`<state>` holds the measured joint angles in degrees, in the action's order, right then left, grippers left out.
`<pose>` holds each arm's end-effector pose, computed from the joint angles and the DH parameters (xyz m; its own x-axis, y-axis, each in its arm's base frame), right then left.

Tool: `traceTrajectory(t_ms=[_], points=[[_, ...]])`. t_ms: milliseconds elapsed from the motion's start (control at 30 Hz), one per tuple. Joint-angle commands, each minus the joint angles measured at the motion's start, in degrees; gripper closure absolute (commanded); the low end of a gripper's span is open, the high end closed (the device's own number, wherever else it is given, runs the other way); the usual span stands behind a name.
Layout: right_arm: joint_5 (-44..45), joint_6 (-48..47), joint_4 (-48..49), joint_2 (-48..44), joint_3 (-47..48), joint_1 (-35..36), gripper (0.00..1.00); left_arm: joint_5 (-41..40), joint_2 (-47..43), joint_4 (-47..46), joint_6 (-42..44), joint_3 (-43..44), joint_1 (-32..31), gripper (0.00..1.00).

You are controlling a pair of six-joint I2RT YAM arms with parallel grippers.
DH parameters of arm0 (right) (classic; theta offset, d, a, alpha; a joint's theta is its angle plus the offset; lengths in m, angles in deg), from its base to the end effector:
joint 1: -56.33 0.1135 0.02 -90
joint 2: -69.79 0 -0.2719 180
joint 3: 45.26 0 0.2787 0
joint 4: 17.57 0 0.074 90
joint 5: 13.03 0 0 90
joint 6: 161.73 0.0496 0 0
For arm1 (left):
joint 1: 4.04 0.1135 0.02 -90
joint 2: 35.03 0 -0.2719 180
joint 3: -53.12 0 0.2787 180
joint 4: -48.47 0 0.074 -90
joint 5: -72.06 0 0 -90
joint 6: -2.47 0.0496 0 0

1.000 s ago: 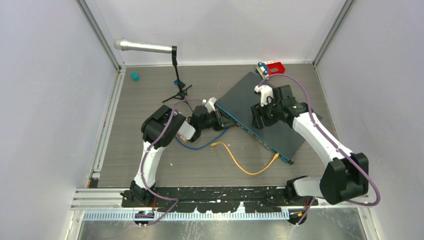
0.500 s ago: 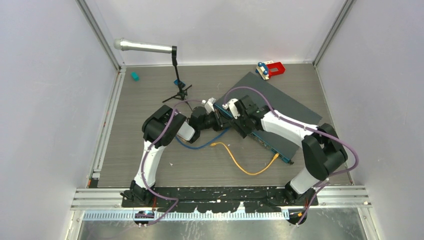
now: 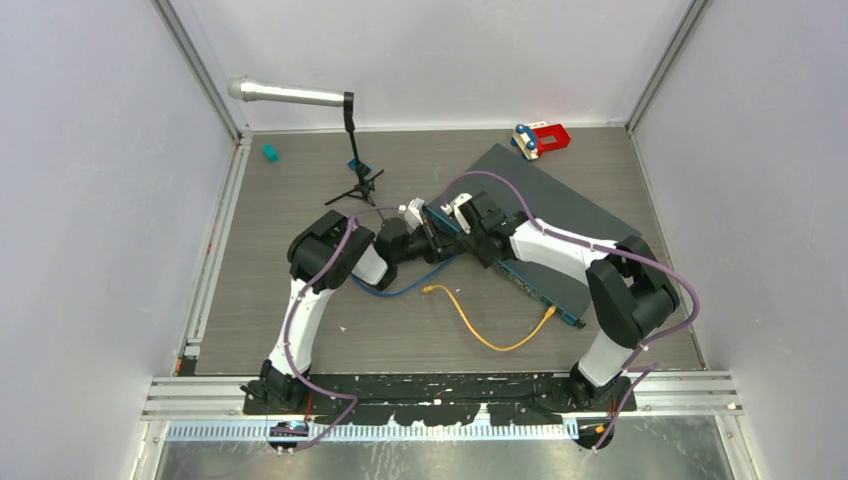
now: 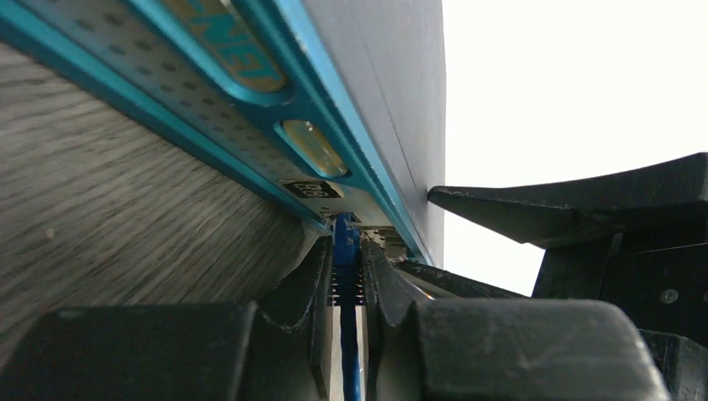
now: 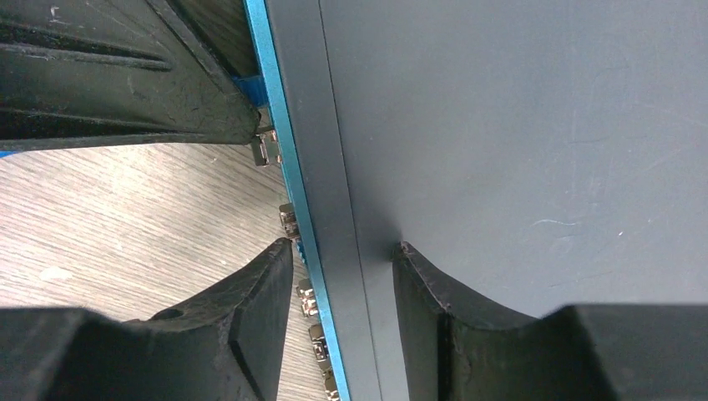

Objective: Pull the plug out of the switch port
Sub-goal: Pull the connector from the switch port.

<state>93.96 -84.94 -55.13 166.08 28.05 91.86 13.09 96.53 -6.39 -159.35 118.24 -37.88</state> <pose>0.3064 0.2010 0.1692 -0.5896 -0.6895 -0.4207 -0.5891 0.7234 -0.3601 0.3395 -0.2584 0.0381 -0.9039 -0.3741 -0.2073 0.1213 0.2405 -0.9630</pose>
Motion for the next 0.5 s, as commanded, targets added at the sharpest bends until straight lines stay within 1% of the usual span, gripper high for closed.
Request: traceTrajectory(t_ms=[0,133,200,267,367,433,467], points=[[5.36,3.54,7.51,1.31,-0.39,-0.73,0.52,1.99,8.14,6.4,0.42,-4.95,-0.47,1.0],[6.31,3.9,8.16,1.22,-1.02,-0.87,0.54,0.54,7.84,6.91,2.19,-5.47,-0.55,1.0],[5.56,3.98,8.1,1.1,-1.16,-0.84,0.55,-0.5,7.03,9.23,4.21,-5.43,-0.56,0.99],[4.92,3.98,7.8,1.17,-1.13,-0.81,0.55,-1.11,6.21,11.11,5.81,-5.0,-0.42,0.92],[4.02,3.99,7.14,1.44,-1.12,-0.86,0.55,-2.16,4.92,14.16,7.87,-4.38,0.0,0.72],[3.48,3.99,6.75,1.61,-0.99,-0.92,0.55,-3.17,4.17,16.38,9.12,-4.18,0.31,0.61],[3.25,3.98,6.61,1.6,-0.95,-0.91,0.55,-3.55,3.83,17.29,9.67,-4.17,0.49,0.57]])
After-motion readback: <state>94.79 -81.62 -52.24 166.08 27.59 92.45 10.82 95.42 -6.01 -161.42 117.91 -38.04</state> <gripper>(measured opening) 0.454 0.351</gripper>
